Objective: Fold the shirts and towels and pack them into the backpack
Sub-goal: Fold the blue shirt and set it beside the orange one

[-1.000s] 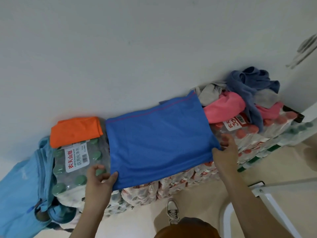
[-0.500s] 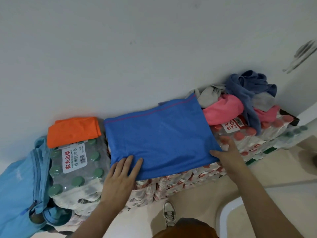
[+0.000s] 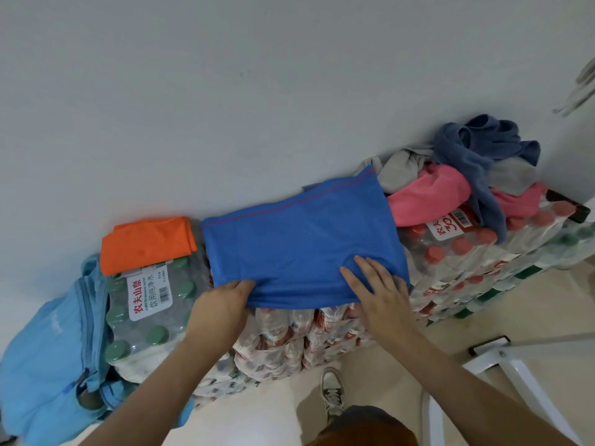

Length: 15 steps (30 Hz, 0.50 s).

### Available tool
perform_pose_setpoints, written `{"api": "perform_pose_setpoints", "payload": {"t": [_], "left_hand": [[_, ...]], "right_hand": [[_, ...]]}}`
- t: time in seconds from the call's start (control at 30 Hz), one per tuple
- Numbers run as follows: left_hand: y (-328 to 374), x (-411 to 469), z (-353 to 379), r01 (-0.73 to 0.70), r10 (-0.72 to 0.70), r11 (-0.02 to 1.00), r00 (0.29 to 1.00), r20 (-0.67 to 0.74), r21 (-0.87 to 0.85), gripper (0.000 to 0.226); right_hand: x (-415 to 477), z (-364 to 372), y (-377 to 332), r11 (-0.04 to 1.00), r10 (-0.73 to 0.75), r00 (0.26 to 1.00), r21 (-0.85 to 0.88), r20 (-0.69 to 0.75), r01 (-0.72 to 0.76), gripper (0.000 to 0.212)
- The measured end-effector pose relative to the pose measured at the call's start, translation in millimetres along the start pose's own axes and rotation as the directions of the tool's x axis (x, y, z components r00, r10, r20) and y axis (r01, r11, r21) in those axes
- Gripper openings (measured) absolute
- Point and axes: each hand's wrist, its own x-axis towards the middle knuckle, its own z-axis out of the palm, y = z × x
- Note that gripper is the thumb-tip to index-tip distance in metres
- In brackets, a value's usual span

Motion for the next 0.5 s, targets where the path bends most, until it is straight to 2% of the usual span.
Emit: {"api": "perform_pose_setpoints", "payload": {"t": [0.13,0.23,0.3,0.33,0.43,0.5], "left_hand": [[-1.0,9.0,-13.9,0.127,-0.12,0.971,0.992,0.045,-0.204,0.037],[-2.8,16.6,-9.8,0.138,-0.127,0.962,0.99,0.061,-0.236,0.025],[-3.9,21.6,-8.4,0.15,-0.129,0.941,0.988,0.089,-0.304,0.019],[-4.7,24.1,-8.8,0.157,-0.13,0.921,0.987,0.099,-0.356,0.016],[-11.3,31.7,-16.6,0.156,-0.084,0.856,0.982,0.166,-0.492,0.012],[-18.6,34.7,-24.9,0.188,-0.037,0.835,0.957,0.287,-0.518,0.023]], "right_hand": [[11.2,-10.4,15.0,0.991,-0.062,0.983,0.105,-0.17,0.081,0.049],[23.7,-28.5,13.8,0.972,0.051,0.984,0.235,-0.172,-0.009,0.032],[34.5,-42.1,13.6,0.931,0.16,0.982,0.346,-0.097,-0.117,0.028],[39.8,-48.8,15.4,0.921,0.166,0.984,0.366,-0.063,-0.132,0.029],[52.7,-67.8,26.8,0.908,0.082,0.994,0.404,0.077,-0.107,0.029],[57.2,-81.9,32.0,0.917,-0.016,0.966,0.389,0.259,-0.089,0.033]]}}
